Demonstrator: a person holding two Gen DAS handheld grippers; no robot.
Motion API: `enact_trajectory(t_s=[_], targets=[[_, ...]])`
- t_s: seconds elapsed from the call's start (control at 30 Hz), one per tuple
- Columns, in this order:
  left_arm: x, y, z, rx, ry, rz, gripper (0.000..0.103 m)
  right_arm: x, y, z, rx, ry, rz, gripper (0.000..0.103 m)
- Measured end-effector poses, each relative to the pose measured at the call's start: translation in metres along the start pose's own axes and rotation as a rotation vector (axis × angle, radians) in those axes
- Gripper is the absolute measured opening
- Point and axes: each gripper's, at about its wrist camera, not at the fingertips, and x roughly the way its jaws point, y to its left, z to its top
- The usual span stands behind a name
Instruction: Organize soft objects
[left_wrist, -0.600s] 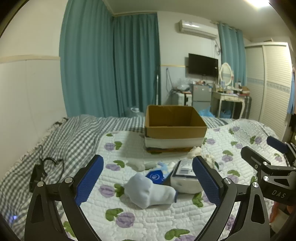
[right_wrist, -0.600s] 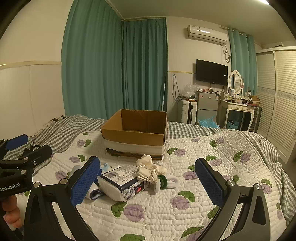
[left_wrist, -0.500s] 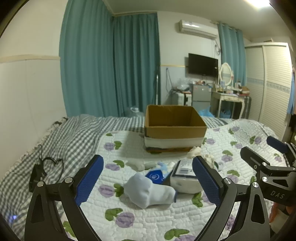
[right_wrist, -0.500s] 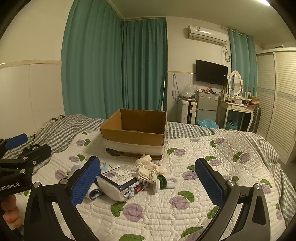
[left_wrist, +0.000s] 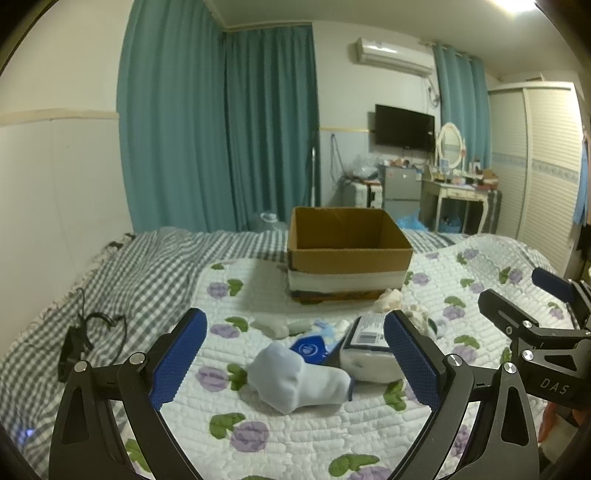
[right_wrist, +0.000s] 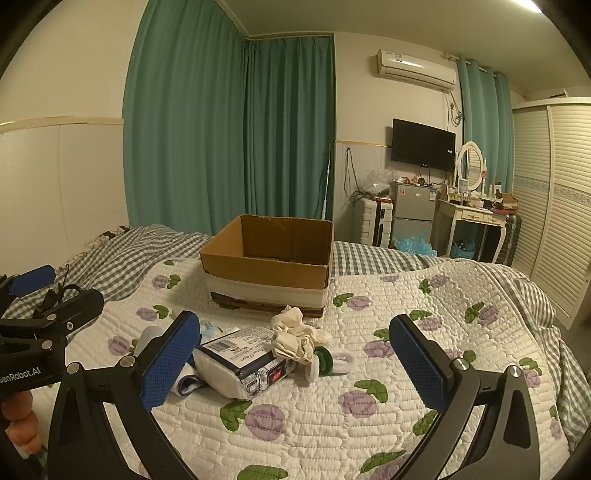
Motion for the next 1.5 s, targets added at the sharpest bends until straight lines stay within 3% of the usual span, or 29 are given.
enact_trajectory(t_s=[1.5], targets=[[-0.0023,-0.003,-0.0044,0.007,0.002,0.002,0.098,0.0,0.0008,-0.0009,-0.018,0.009,-0.012,0.103]])
